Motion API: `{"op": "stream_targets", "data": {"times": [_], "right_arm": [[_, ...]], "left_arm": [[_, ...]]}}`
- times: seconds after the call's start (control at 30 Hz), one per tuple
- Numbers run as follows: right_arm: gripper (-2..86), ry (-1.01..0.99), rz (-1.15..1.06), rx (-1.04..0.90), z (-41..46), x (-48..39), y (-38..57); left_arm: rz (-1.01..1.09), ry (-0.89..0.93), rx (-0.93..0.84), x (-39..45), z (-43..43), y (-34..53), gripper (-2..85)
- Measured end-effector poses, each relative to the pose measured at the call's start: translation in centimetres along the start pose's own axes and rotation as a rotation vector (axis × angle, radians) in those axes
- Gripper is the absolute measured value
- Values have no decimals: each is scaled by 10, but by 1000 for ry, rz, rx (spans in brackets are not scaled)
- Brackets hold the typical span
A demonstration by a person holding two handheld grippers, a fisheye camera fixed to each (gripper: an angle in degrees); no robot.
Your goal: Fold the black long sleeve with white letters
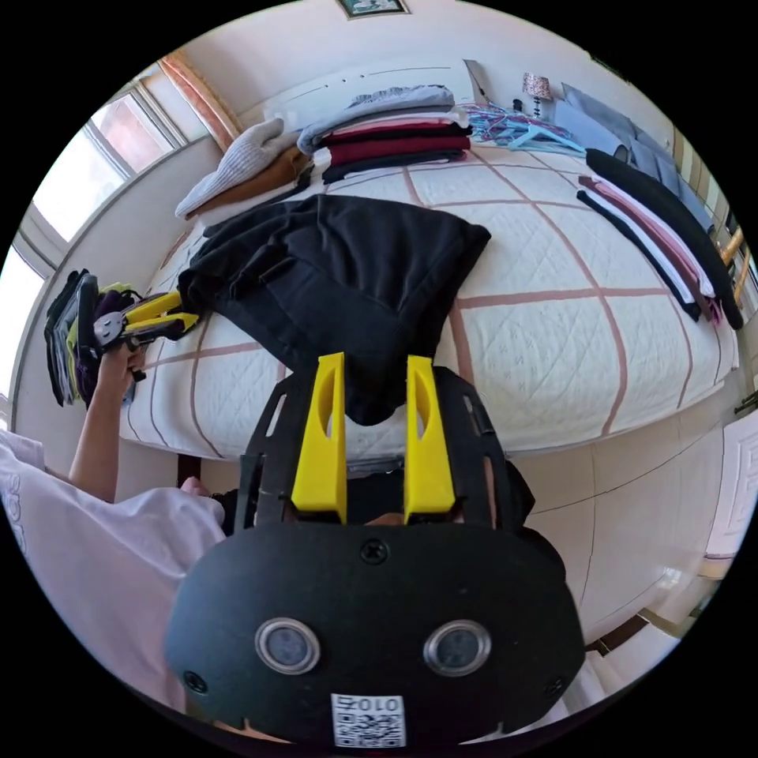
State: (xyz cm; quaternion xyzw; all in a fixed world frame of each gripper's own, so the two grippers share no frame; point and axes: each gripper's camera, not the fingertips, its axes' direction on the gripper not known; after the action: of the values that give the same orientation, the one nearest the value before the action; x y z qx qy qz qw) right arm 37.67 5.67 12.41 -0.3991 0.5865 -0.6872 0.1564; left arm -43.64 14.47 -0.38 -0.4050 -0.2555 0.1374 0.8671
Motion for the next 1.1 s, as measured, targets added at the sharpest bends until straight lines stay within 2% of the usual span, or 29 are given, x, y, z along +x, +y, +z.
{"op": "stream_targets", "data": {"times": [0.07,0.13,0.3,0.37,0.47,0.53,0.6,0.67,0.7,0.8,0.93,1.1], "right_arm": [[57,21,-23,-20,3,-8,-8],[40,78,-59,-18,-4,-18,-15],[30,119,-279,-84,-44,-39,-56],[28,107,-371,-87,-72,-36,-94],[29,52,-302,40,-118,-11,-155],[32,-64,-117,98,-137,21,-189],[34,-3,39,179,-148,45,-201],[37,70,127,136,-139,54,-202],[37,95,120,130,-135,51,-198],[43,223,40,89,-106,35,-176],[57,354,144,82,-76,47,-159],[112,136,126,50,-69,56,-180]], "left_arm": [[14,-96,-14,10,3,0,74],[-5,-178,52,11,-13,-1,40],[-24,-70,206,-38,-67,-43,15],[-1,-87,249,-58,-86,-75,14],[-16,-155,366,-92,-107,-138,22],[-103,-144,295,-126,-90,-190,41],[-155,-90,131,-145,-61,-216,55],[-173,-17,102,-148,-52,-216,68],[-172,-30,157,-140,-55,-205,78],[-79,-139,155,-108,-43,-168,95],[76,-35,63,-66,-5,-121,112],[114,-26,18,-41,22,-93,107]]}}
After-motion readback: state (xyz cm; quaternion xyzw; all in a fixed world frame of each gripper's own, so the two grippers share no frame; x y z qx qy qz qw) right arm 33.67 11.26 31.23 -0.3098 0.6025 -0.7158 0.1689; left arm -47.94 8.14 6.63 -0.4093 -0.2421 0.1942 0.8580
